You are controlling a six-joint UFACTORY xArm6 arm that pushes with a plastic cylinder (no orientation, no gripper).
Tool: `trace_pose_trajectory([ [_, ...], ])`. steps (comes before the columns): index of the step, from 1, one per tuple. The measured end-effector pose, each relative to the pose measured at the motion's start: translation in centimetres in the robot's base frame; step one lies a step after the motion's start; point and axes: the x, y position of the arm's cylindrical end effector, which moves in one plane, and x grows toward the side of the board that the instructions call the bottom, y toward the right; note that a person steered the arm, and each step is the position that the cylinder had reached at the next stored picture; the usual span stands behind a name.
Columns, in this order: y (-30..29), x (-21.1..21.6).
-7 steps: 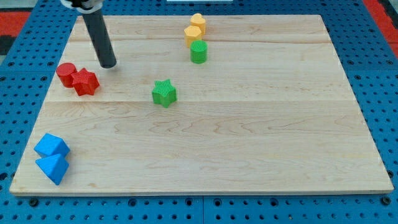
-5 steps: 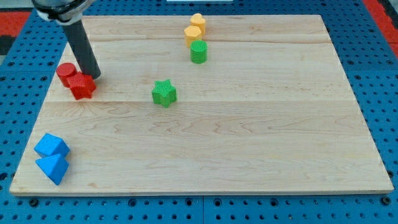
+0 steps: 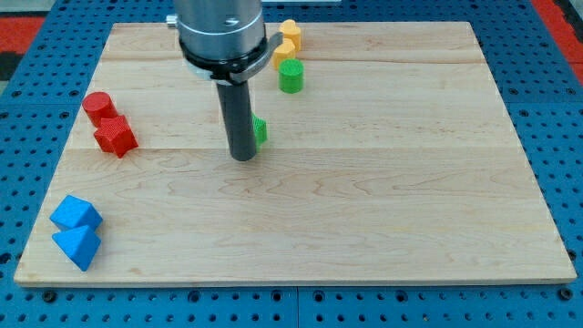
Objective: Push the green star closer to the green circle
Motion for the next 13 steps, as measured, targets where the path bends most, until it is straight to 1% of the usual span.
trace_pose_trajectory([
  [2,-0.3,-1.1],
  [4,-2.3,-3.1],
  [7,-2.1,-5.9],
  [10,1.6,-5.9],
  [12,1.9,-5.1],
  [13,6.8,-4.4],
])
